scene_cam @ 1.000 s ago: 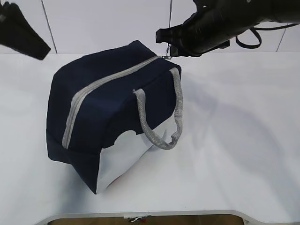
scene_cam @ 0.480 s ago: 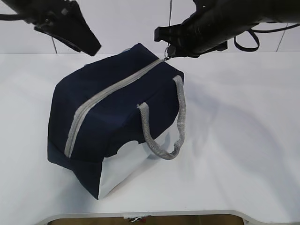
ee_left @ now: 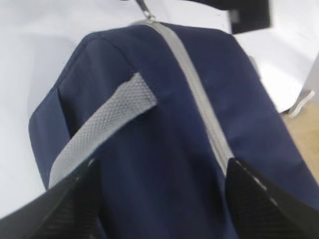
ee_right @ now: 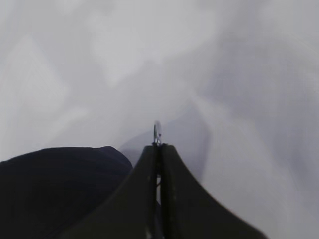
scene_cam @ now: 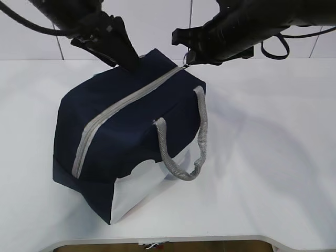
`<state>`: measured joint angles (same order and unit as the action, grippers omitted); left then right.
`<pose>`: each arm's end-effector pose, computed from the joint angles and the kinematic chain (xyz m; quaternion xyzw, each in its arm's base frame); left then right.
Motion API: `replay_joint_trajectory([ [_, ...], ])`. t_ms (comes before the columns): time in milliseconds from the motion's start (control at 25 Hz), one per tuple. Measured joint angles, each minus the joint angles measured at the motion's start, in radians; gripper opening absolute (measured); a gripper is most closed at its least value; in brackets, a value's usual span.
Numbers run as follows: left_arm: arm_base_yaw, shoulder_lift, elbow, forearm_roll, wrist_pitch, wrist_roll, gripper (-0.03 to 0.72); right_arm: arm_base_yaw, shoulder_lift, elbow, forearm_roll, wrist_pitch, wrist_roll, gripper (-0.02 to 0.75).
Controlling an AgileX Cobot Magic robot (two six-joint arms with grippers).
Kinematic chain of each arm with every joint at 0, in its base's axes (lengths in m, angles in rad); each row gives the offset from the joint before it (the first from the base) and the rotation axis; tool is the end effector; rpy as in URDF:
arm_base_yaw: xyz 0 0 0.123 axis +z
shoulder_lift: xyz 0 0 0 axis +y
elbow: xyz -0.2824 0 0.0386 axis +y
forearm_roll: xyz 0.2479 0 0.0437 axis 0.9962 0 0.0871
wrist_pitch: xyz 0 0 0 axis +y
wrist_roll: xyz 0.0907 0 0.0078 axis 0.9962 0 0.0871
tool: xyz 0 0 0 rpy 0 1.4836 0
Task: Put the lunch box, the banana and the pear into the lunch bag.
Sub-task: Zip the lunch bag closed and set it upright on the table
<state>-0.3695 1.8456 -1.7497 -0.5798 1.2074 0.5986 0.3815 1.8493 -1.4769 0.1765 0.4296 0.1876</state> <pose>0.3528 -0.1866 0.3326 0.3922 0.8595 -0.2598 0.2001 0.3970 0.1664 0.2752 -0.0303 0.9076 0.1800 0.3781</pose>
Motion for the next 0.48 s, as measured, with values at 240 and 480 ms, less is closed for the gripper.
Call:
replay_joint_trajectory([
  [240,-0.005,0.057,-0.002,-0.008,-0.055,0.000,0.580,0.000,0.000,0.000,0.002,0.000,0.000,0.013],
  [480,-0.005,0.060,-0.002,-0.013,-0.121,0.000,0.328,0.000,0.000,0.000,0.004,0.000,0.000,0.013],
])
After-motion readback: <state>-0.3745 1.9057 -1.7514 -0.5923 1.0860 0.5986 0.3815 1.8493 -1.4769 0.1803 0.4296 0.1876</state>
